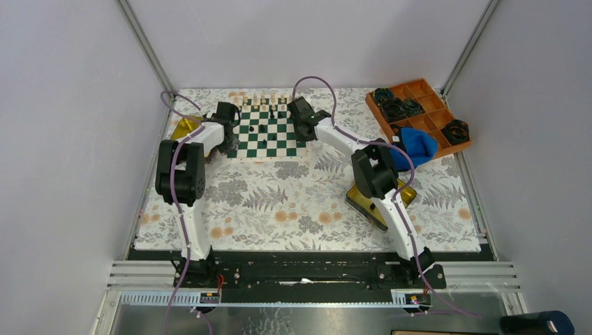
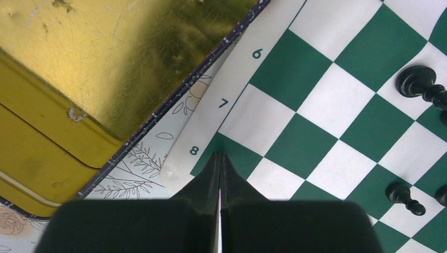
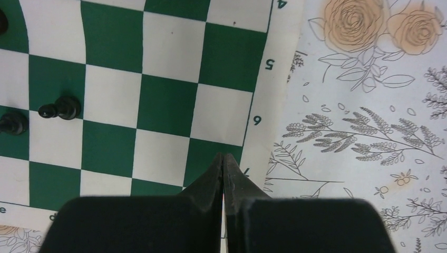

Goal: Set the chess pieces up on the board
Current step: Move the chessboard to the center of the board.

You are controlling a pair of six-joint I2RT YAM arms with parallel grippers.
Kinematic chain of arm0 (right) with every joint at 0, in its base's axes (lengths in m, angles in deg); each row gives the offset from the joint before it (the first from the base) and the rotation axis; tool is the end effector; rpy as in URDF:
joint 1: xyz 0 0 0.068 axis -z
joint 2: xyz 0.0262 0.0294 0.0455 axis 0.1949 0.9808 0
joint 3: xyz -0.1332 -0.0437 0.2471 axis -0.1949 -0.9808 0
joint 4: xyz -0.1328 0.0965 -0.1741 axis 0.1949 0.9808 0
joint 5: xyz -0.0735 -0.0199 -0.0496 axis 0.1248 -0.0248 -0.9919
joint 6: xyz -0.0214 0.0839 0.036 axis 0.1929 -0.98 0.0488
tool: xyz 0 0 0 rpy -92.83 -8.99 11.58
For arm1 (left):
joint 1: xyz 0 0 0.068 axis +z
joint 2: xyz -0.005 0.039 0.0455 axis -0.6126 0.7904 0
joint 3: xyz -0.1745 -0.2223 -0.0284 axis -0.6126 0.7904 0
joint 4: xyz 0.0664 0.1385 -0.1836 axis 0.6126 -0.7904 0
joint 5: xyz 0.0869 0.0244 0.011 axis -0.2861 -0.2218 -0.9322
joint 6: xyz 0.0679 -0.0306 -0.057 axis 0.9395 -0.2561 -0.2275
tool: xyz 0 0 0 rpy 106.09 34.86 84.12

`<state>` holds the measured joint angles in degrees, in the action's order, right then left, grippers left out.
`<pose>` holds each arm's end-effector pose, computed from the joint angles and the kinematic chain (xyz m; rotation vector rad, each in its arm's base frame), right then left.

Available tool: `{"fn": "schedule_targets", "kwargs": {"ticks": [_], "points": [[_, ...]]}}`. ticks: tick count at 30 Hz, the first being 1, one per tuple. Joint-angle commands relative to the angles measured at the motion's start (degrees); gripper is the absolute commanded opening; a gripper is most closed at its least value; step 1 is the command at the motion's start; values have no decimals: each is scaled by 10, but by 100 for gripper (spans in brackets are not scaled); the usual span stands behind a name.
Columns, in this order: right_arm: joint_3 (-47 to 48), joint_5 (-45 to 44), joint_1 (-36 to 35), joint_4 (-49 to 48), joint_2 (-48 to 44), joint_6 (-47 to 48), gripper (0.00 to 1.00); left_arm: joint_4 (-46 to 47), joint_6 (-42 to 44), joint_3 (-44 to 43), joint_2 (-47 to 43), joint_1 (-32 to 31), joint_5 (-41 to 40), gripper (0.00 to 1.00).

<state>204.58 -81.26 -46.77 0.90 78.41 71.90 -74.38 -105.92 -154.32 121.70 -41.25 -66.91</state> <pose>0.4770 0.3158 0.1503 -0.2947 2.3537 0.1419 0.4257 -0.0027 0.1426 -0.7928 2.4833 0.1358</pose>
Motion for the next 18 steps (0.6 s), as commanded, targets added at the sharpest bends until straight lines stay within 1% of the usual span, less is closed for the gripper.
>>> {"fn": "schedule_targets", "kwargs": {"ticks": [1,9,14,18], "points": [[7,7,-14,2,-6,7,0,14,-6,-9,3,6,-2,0],[-58,-10,-21,-14,-32,5,0,15,-7,-3,6,6,2,0],[-113,-26,-26,-47,-67,6,0,16,-6,2,5,6,1,0],[-123,-34,-28,-49,-79,9,0,16,-5,4,6,6,2,0]]}}
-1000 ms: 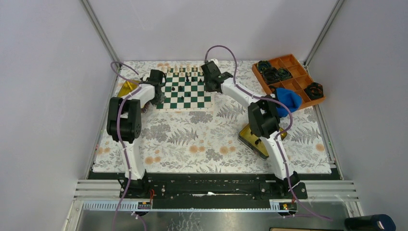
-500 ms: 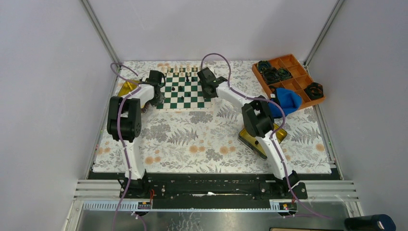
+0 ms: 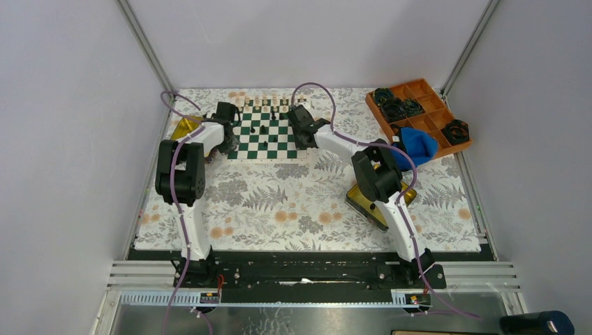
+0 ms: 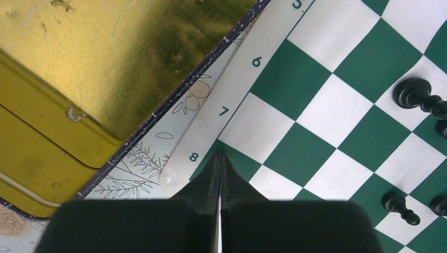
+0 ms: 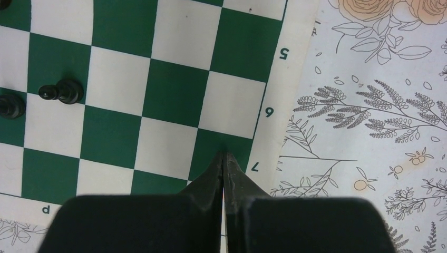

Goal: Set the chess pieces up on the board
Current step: Move the chessboard to the center of the board.

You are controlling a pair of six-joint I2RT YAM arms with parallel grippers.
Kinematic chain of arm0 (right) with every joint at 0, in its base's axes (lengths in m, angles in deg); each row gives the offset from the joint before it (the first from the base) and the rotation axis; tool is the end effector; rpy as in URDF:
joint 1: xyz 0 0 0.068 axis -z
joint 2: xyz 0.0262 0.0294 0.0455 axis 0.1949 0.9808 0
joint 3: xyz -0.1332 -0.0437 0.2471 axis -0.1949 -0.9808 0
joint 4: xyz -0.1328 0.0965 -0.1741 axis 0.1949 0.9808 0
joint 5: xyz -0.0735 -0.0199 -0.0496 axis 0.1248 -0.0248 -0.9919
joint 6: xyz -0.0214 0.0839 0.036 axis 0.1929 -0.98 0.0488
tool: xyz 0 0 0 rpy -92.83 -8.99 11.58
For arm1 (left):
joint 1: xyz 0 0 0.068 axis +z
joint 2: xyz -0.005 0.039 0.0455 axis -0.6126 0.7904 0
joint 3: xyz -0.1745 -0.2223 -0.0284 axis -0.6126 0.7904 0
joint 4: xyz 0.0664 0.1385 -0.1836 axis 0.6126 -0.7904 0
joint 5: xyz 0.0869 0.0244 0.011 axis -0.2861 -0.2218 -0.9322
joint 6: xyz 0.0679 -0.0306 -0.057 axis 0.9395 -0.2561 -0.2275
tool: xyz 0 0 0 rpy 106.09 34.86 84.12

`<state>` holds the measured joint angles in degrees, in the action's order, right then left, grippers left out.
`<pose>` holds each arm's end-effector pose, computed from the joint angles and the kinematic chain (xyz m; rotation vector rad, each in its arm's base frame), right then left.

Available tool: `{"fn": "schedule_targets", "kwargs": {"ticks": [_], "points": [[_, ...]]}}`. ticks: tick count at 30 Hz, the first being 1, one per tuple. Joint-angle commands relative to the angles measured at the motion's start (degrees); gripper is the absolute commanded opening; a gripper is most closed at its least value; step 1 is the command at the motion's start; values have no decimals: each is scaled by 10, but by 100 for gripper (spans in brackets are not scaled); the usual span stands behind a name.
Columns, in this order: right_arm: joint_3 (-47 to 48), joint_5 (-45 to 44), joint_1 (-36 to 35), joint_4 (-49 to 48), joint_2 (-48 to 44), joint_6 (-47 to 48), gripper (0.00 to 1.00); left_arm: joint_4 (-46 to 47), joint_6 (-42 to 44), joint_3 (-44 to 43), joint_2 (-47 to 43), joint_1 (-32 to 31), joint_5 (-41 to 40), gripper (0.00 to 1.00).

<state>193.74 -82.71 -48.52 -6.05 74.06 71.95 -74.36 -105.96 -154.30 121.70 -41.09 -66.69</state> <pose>0.4553 0.3187 0.1418 -0.3165 2.3360 0.1329 0.4257 -0.0019 0.1425 -0.7964 2.4837 0.1318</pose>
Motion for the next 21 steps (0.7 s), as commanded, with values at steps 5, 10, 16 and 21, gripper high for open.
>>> {"fn": "schedule_targets", "kwargs": {"ticks": [5,10,16,21], "points": [[-23,-25,-11,23,-38,10,0,15,-6,15,6,4,2,0],[-43,-26,-10,20,-43,7,0,16,-8,34,-2,4,1,0],[-75,-27,-10,11,-56,3,0,23,-14,66,-16,3,8,0],[-98,-25,-10,5,-66,-1,0,25,-16,84,-25,2,7,0]]}}
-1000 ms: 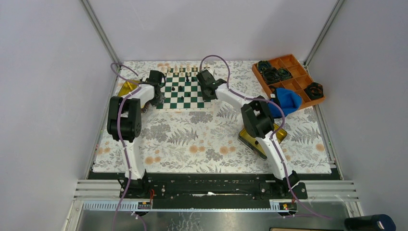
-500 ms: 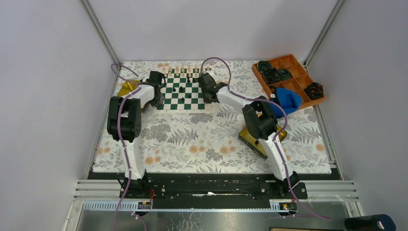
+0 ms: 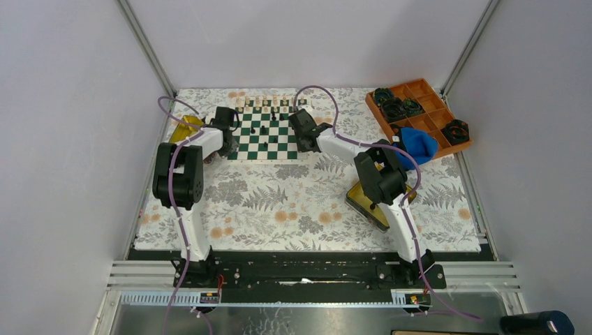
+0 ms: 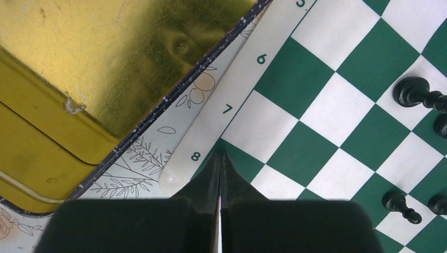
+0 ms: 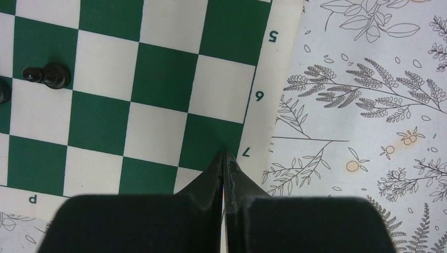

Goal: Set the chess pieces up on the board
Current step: Move the chessboard to the center of the board.

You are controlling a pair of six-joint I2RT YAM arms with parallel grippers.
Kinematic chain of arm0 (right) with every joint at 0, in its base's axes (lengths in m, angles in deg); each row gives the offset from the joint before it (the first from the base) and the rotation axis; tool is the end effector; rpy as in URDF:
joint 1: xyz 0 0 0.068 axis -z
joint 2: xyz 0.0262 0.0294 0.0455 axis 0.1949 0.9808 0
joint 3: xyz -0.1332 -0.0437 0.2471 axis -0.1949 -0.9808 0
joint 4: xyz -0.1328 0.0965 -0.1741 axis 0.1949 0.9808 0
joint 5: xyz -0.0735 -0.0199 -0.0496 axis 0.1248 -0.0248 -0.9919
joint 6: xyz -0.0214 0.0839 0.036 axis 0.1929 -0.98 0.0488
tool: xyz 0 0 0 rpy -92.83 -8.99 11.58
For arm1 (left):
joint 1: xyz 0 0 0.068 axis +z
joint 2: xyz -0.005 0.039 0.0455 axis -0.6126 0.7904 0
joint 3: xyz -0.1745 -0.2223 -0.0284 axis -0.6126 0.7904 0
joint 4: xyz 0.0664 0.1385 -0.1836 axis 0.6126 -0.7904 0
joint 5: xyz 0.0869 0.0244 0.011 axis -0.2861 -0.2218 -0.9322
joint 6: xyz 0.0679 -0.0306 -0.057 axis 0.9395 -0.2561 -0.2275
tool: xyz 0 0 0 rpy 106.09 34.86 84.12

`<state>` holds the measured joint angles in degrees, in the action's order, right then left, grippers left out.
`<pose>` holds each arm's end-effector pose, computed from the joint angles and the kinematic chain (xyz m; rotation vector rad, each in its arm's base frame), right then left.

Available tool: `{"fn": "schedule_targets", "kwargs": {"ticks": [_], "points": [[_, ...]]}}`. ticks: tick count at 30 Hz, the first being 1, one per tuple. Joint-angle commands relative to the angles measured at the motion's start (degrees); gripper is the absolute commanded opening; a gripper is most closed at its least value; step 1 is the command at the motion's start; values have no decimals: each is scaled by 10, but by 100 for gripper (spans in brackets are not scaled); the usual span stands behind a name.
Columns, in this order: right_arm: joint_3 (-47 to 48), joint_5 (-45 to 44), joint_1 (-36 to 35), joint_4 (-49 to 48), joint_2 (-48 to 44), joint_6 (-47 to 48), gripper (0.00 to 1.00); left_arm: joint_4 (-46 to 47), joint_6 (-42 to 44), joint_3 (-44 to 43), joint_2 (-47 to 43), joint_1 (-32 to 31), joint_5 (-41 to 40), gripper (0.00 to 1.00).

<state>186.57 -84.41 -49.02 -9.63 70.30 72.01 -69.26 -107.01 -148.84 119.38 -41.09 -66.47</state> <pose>0.4416 0.3111 0.1423 -0.3117 2.3239 0.1060 0.4155 -0.0016 0.1379 -0.8145 2.4460 0.1033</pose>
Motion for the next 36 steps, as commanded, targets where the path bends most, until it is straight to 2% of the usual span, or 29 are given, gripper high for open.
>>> {"fn": "schedule_targets", "kwargs": {"ticks": [1,36], "points": [[-31,-7,-5,40,-31,-2,0,-25,-6,32,-4,1,5,0],[-239,-6,-17,-12,-131,-43,0,-13,-33,166,-96,-68,-19,0]]}}
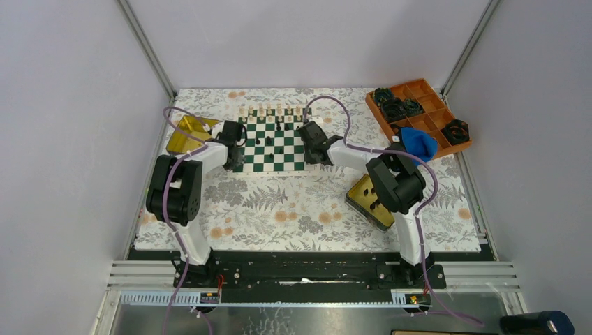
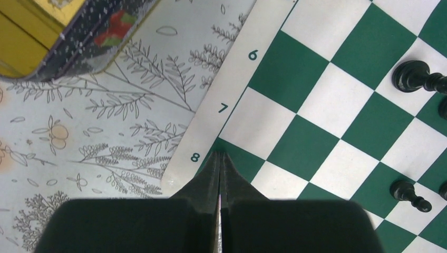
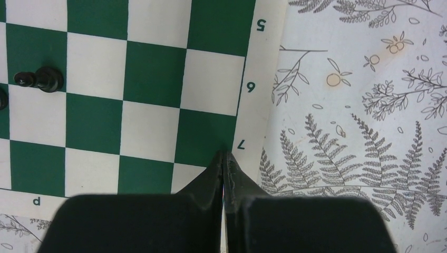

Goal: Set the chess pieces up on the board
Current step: Move the chessboard to the center of the board.

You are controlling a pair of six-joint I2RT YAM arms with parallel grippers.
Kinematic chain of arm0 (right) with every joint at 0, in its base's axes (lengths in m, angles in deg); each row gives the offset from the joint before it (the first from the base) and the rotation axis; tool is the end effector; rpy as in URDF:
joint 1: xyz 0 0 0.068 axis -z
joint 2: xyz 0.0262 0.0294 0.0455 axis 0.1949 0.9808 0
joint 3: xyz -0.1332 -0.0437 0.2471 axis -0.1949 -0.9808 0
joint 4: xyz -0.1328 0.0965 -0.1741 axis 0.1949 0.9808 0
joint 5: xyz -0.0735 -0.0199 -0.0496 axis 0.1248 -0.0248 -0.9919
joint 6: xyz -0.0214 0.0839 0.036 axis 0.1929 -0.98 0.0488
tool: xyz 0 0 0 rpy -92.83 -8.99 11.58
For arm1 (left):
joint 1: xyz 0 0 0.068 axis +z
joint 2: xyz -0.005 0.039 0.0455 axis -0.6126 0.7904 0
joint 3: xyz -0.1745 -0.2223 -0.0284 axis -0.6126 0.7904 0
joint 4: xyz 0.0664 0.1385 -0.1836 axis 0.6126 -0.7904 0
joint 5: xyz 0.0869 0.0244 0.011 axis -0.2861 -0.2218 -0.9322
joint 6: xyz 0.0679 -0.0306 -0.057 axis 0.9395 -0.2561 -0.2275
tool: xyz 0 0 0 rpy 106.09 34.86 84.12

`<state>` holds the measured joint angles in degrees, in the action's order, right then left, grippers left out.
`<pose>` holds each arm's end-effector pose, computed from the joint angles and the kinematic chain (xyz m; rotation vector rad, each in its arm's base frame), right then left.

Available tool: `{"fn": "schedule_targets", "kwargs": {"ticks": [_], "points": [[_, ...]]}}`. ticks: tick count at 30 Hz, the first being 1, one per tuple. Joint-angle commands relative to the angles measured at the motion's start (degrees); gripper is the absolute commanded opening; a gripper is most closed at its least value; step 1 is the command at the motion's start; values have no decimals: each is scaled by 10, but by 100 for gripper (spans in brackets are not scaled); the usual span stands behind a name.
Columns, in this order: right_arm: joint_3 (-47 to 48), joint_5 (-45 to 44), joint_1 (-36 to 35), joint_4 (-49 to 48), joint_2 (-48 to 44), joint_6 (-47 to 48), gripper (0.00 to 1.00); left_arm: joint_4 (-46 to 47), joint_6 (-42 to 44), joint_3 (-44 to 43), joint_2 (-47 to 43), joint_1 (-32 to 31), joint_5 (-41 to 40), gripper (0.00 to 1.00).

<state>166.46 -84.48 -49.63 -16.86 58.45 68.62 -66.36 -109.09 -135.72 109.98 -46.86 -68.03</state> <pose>0.3934 0.2801 0.1442 -0.2602 2.3475 0.1283 0.3628 -0.0330 0.1385 -0.7411 2.4683 0.0927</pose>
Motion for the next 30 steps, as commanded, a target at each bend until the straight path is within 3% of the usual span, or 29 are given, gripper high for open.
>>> {"fn": "schedule_targets", "kwargs": {"ticks": [1,30], "points": [[-44,-7,-12,58,-17,-11,0,-43,-13,38,-6,-13,-4,0],[-270,-40,-47,27,-165,-86,0,-39,-37,161,-133,-99,-13,0]]}}
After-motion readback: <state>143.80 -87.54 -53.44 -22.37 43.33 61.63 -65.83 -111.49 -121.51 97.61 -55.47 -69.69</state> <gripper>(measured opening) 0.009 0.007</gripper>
